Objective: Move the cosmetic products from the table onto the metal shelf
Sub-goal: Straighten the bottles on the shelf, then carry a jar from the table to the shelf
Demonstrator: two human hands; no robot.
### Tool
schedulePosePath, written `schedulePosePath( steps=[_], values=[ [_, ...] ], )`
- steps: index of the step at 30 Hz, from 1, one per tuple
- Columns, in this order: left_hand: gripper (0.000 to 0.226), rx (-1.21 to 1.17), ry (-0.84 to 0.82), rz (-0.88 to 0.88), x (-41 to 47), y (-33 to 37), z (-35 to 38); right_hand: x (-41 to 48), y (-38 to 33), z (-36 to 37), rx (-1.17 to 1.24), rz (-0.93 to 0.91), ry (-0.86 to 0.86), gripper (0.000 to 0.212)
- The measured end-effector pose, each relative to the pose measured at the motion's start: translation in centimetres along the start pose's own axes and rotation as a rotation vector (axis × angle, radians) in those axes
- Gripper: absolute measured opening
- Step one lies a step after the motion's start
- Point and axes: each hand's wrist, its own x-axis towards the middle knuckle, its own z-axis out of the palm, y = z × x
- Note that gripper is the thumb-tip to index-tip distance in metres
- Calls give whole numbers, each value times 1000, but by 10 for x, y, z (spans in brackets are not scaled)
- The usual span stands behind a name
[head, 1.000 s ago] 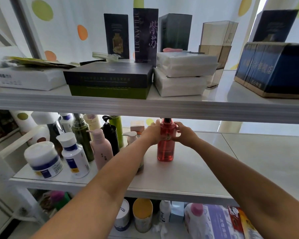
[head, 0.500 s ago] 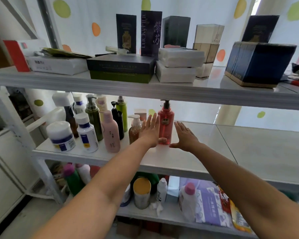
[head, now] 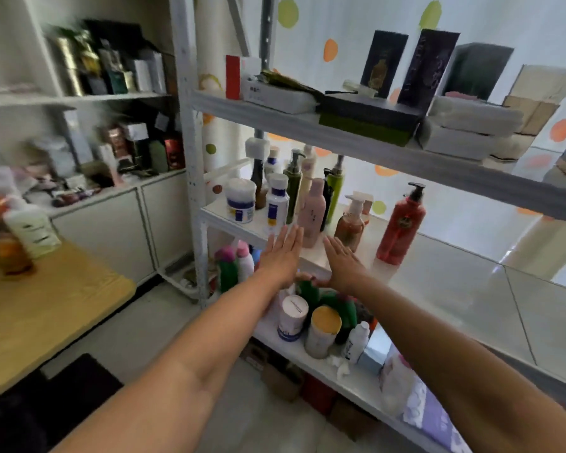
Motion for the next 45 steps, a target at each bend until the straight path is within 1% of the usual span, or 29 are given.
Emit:
schedulePosePath(
  steps=[5, 7, 12, 15, 18, 23, 27, 30, 32, 34, 37, 41, 45],
  values=[
    [106, -9, 57, -269, -66, -100, -16, 40, -110, 8, 8, -219, -67, 111],
    [105, -20, 68, -368, -95, -146, -22, 54, -159, 16, 11, -313, -66, 113],
    [103, 31, 113, -655, -190, -270, -37, 82, -319, 42, 7, -575, -113, 106],
    [105, 61, 127, -825, -254, -336, -37, 86, -414, 65, 4, -704, -151, 107],
    [105, 63, 136, -988, -312, -385, -30, 82, -491, 96, -22, -842, -183, 109],
    [110, 48, 107, -1154, -395, -438, -11, 65, -587, 135, -26, -1020, -255, 110],
    [112, -17, 93, -1272, -442, -461, 8, 49, -634, 166, -30, -1101, -363, 110],
    [111, -64, 37, -1321, -463, -471, 21, 36, -653, 189, -32, -1159, -431, 111],
    [111, -92, 34, -1345, -472, -475, 29, 32, -664, 203, -31, -1185, -457, 111],
    [110, -101, 28, -1355, -481, -479, 35, 30, -675, 216, -24, -1191, -486, 113],
    [101, -93, -1, -1364, -493, -485, 41, 27, -689, 232, -20, -1189, -532, 114],
    [116, -155, -9, -1374, -502, -498, 57, 25, -703, 253, 12, -1170, -576, 112],
    [117, -189, -36, -1359, -503, -513, 71, 24, -716, 272, 6, -1156, -630, 113]
  ],
)
